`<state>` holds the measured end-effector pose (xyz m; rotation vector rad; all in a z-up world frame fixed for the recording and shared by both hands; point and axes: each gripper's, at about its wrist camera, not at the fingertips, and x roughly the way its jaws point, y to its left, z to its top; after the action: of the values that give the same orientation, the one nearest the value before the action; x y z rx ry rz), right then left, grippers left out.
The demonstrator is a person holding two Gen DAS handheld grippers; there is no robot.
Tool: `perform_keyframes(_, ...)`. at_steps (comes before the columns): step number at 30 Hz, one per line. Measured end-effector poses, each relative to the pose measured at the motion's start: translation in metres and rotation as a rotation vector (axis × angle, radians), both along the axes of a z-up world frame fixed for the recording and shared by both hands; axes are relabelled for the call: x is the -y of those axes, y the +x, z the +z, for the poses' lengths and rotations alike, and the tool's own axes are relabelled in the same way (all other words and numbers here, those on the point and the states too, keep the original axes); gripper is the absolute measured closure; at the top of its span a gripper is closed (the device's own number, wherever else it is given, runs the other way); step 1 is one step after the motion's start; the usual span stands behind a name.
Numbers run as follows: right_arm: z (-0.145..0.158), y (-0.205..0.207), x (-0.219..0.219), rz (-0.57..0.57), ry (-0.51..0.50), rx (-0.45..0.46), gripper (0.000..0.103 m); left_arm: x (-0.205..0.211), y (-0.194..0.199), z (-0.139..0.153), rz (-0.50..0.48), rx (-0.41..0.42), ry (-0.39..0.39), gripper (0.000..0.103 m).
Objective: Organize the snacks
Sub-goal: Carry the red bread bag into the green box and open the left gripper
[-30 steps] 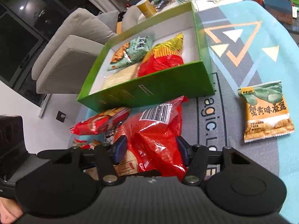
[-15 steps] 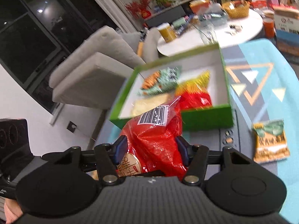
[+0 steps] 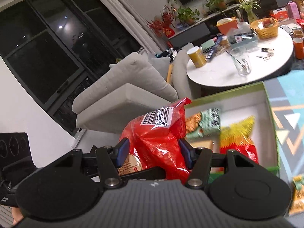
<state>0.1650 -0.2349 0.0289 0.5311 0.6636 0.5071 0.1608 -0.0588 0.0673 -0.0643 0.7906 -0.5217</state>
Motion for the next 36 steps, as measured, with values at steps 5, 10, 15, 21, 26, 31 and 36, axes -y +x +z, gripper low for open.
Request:
perform_keyframes(5, -0.010, 0.022, -0.003, -0.002, 0.022, -0.017, 0.039, -0.006, 0.029, -0.011, 0.010, -0.021, 0.005, 0.053)
perform_keyframes(10, -0.027, 0.045, -0.007, -0.015, 0.022, -0.055, 0.039, -0.008, 0.058, -0.030, 0.013, -0.059, 0.006, 0.053)
perform_keyframes(15, -0.041, 0.061, -0.013, -0.023, 0.003, -0.075, 0.039, -0.013, 0.084, -0.049, 0.016, -0.098, -0.003, 0.053)
perform_keyframes(21, -0.063, 0.077, -0.012, -0.035, -0.003, -0.130, 0.039, -0.018, 0.101, -0.071, 0.043, -0.117, 0.026, 0.053)
perform_keyframes(26, -0.071, 0.068, 0.000, -0.109, -0.087, -0.141, 0.038, -0.029, 0.101, -0.087, 0.095, -0.154, 0.057, 0.053)
perform_keyframes(31, -0.060, 0.048, 0.003, -0.093, -0.108, -0.117, 0.038, -0.034, 0.089, -0.081, 0.099, -0.136, 0.053, 0.053)
perform_keyframes(36, -0.051, 0.032, -0.002, -0.057, -0.133, -0.091, 0.038, -0.043, 0.071, -0.074, 0.114, -0.120, 0.049, 0.052)
